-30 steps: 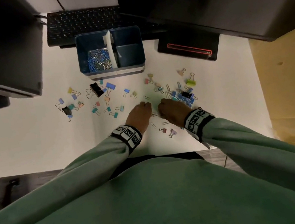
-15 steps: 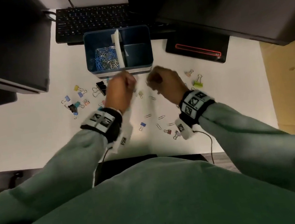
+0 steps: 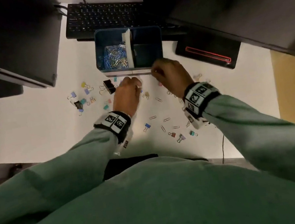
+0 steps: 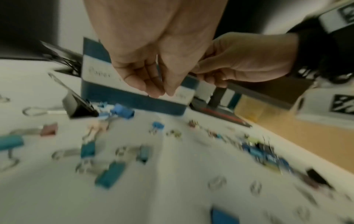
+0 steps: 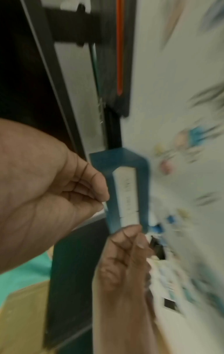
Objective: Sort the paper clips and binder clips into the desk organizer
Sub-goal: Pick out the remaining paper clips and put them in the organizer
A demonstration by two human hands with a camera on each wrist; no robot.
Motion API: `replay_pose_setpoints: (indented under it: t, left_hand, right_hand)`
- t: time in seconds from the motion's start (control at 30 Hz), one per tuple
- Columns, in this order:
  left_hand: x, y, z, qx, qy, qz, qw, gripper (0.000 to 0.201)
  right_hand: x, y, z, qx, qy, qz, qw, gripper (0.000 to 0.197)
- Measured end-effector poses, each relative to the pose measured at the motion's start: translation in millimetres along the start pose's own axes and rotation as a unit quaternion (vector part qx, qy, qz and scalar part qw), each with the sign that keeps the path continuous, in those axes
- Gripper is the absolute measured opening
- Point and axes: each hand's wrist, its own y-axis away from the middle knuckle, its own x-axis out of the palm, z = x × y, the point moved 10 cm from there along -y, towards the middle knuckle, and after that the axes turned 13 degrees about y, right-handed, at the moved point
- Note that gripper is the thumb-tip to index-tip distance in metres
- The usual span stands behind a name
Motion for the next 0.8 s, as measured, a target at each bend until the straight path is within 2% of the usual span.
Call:
replay_pose_setpoints:
  t: [0.1, 0.17, 0.2, 0.3, 0.37, 0.47, 0.57, 0.7, 0.8]
  left_hand:
    - [38.0, 1.3, 9.4, -0.012, -0.038, 0.072, 0.997, 0.027]
    - [50.5, -4.0, 6.2, -0.007, -0.059, 0.100, 0.993, 0.031]
    - [54.6, -6.1, 4.9, -0.003, -0.074, 0.111, 0.991, 0.030]
    - [61.8, -8.7, 4.9, 0.005, -0.109, 0.123, 0.986, 0.023]
    - [59.1, -7.7, 7.7, -0.004, -0.076, 0.108, 0.991, 0.020]
    - [36.9, -7.8, 8.9, -0.017, 0.013, 0.046, 0.999, 0.016]
    - [8.2, -11.4, 26.0, -0.059, 0.068, -0.015, 0.996, 0.013]
    - [-6.1, -5.2, 38.6, -0.078, 0.046, -0.015, 0.996, 0.018]
    - [-0.8, 12.9, 20.2, -0.041, 0.042, 0.010, 0.998, 0.011]
  right_hand:
    - [58.6, 57.5, -26.2, 0.008, 0.098, 0.139, 0.985, 0.034]
    - [92.8, 90.1, -22.5, -0.047, 0.171, 0.227, 0.958, 0.053]
    - [103.6, 104.2, -17.2, -0.087, 0.198, 0.243, 0.946, 0.060]
    - [113.5, 135.0, -16.9, -0.120, 0.228, 0.266, 0.929, 0.069]
    - [111.7, 143.5, -22.3, -0.124, 0.224, 0.272, 0.927, 0.067]
    - [104.4, 136.2, -19.2, -0.119, 0.186, 0.264, 0.939, 0.058]
    - [104.9, 104.2, -0.3, -0.116, 0.155, 0.241, 0.951, 0.058]
    - [122.6, 74.1, 18.1, -0.145, 0.210, 0.236, 0.938, 0.058]
    - [126.2, 96.2, 6.2, -0.190, 0.255, 0.263, 0.911, 0.056]
